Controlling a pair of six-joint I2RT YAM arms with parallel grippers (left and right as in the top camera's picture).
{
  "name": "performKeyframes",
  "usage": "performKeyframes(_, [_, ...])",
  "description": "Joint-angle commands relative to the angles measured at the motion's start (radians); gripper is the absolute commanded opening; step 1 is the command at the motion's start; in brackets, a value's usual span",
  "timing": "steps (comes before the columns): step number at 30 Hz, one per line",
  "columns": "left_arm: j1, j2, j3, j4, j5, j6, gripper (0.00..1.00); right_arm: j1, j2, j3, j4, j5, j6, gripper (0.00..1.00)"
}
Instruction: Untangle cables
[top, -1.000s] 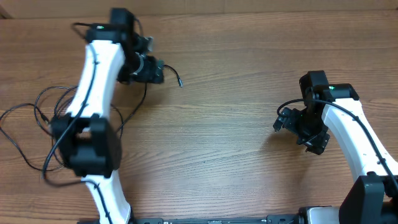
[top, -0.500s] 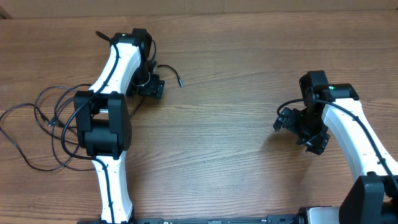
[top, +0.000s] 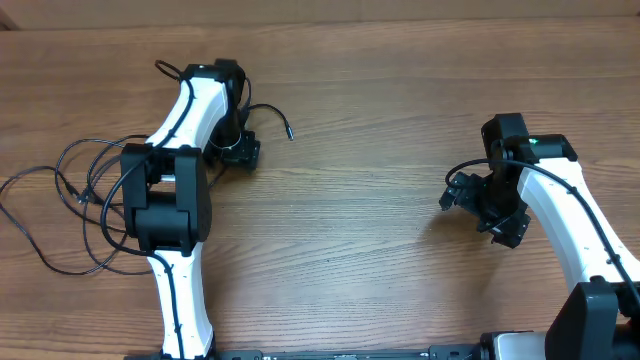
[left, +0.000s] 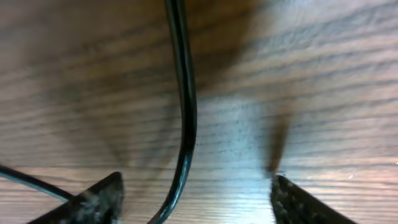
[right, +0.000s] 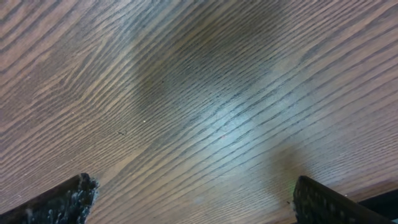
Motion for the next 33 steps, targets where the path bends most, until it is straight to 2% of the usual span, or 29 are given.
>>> performKeyframes(1, [0.004, 0.007, -0.016, -0.017, 0.005, -0.012, 0.58, -0.002, 0.001, -0.003, 0.005, 0.013, 0.000, 1.00])
performKeyframes(4, [0.004, 0.007, -0.016, -0.037, 0.005, -0.012, 0.33, -0.002, 0.001, -0.003, 0.005, 0.013, 0.000, 1.00])
performKeyframes(6, [0.004, 0.006, -0.016, -0.051, 0.005, -0.013, 0.09, -0.002, 0.001, -0.003, 0.005, 0.013, 0.000, 1.00])
performKeyframes(7, [0.004, 0.006, -0.015, -0.055, 0.005, -0.013, 0.04, -0.002, 0.001, -0.003, 0.005, 0.013, 0.000, 1.00])
performKeyframes(15, [0.006, -0.073, 0.010, -0.050, 0.010, -0.043, 0.04, -0.002, 0.001, -0.003, 0.005, 0.013, -0.001, 1.00])
performKeyframes(23, [0.080, -0.305, 0.034, -0.042, 0.010, -0.122, 0.04, -0.002, 0.001, -0.003, 0.005, 0.013, 0.000, 1.00])
performKeyframes(31, [0.341, -0.501, 0.034, -0.069, 0.024, -0.271, 0.04, -0.002, 0.001, -0.003, 0.005, 0.013, 0.000, 1.00])
performKeyframes(33, [0.438, -0.521, 0.034, -0.087, 0.095, -0.290, 0.04, -0.002, 0.001, -0.003, 0.006, 0.013, 0.000, 1.00])
